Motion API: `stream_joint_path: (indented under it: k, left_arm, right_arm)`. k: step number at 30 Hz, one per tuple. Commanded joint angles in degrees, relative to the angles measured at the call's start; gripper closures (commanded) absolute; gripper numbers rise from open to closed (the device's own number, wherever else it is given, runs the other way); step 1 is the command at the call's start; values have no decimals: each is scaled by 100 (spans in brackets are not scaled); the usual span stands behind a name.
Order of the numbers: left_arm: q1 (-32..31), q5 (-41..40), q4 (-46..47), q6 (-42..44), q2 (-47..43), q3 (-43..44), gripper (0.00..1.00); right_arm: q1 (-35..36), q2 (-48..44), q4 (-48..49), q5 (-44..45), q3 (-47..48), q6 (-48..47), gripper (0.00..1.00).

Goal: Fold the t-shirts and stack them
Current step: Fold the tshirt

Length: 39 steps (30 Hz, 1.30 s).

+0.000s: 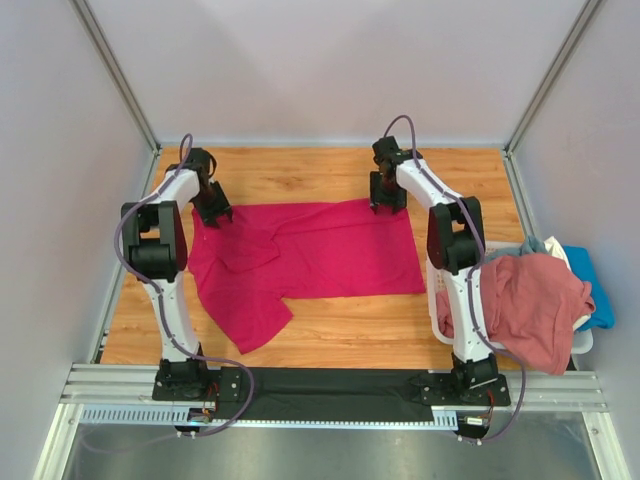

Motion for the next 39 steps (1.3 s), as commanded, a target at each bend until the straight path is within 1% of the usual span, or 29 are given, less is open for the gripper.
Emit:
stream_joint_path:
  k: [1,5,7,8,9,11,14,16,17,18,20,21,23,24,25,26,27,28,29,30,31,32,33,34,35,37,38,39]
  left_arm:
    - [-9,-147,-524,-81,712,693,50]
    - [44,-15,-726,-11,1285,1641,50]
    - [96,99,-788,24,1628,2029,50]
    - [114,169,-814,42,1751,2440,49]
    - [132,257,-832,68,1969,2635,49]
    - [184,336,-920,86,2182,3249,49]
    - [220,416,-920,95,2341,3647,49]
    - [220,398,-763,112,2017,3491,48]
    - [220,416,-414,121,1815,3098,46]
    - [211,390,-236,121,1378,2877,45]
    - [211,293,28,182,945,2359,42]
    - [211,188,38,226,552,2234,42]
    - [159,-31,-58,366,146,1848,40]
    - [97,-267,-76,411,-300,1655,40]
    - [62,-287,-129,437,-557,1157,39]
    - [35,-514,-129,394,-829,847,39]
    - [0,-664,-103,341,-1372,496,39]
    - [0,-700,-111,263,-1621,153,39]
    - [-9,-753,-216,166,-1858,-503,40]
    - [-18,-788,-252,-18,-2295,-840,41]
    - [-26,-762,-270,-98,-2517,-1174,41]
    - [-26,-745,-348,-203,-2720,-1786,43]
    - [-18,-640,-375,-335,-3087,-2071,44]
    - [-35,-508,-358,-492,-3230,-2335,44]
    - [-26,-377,-358,-625,-3371,-2842,46]
    - [-79,-165,-297,-1002,-3696,-3354,47]
    - [-123,-130,-174,-1134,-3793,-3844,48]
    - [-149,36,-95,-1275,-3942,-4075,49]
  right_arm:
    - [1,255,301,268,199,-146,45]
    - [-78,642,407,461,505,-146,43]
    - [-122,923,434,488,909,-199,43]
    - [-157,1020,451,488,1067,-243,42]
    - [-175,1203,495,479,1199,-278,42]
    - [-227,1389,513,444,1726,-392,41]
    - [-306,1609,434,304,2333,-445,40]
    - [-333,1443,399,242,2405,-340,38]
    - [-350,1329,399,155,2335,-235,37]
    - [-359,1067,372,145,2274,-191,35]
    - [-386,767,302,110,2107,-7,33]
    - [-386,470,189,101,1941,29,32]
    - [-386,178,13,180,1817,47,31]
    - [-394,-110,-214,198,1685,99,30]
    - [-395,-270,-338,172,1588,126,30]
    - [-395,-445,-540,102,1448,178,29]
    - [-395,-786,-629,-38,1099,309,29]
    - [-386,-955,-699,-205,843,372,29]
    - [-368,-1131,-831,-528,597,442,29]
    - [-351,-1481,-867,-740,342,556,29]
    - [-316,-1667,-850,-899,-331,583,29]
    - [-237,-1843,-823,-1136,-651,592,29]
    - [-184,-2201,-727,-1164,-1011,592,29]
    - [-123,-2379,-674,-1191,-1554,548,29]
    - [-35,-2555,-543,-1217,-1855,531,29]
    - [-8,-3021,-384,-1296,-2321,539,29]
    - [-16,-3144,-279,-1427,-2724,574,29]
    - [-17,-3319,-296,-1463,-2841,592,29]
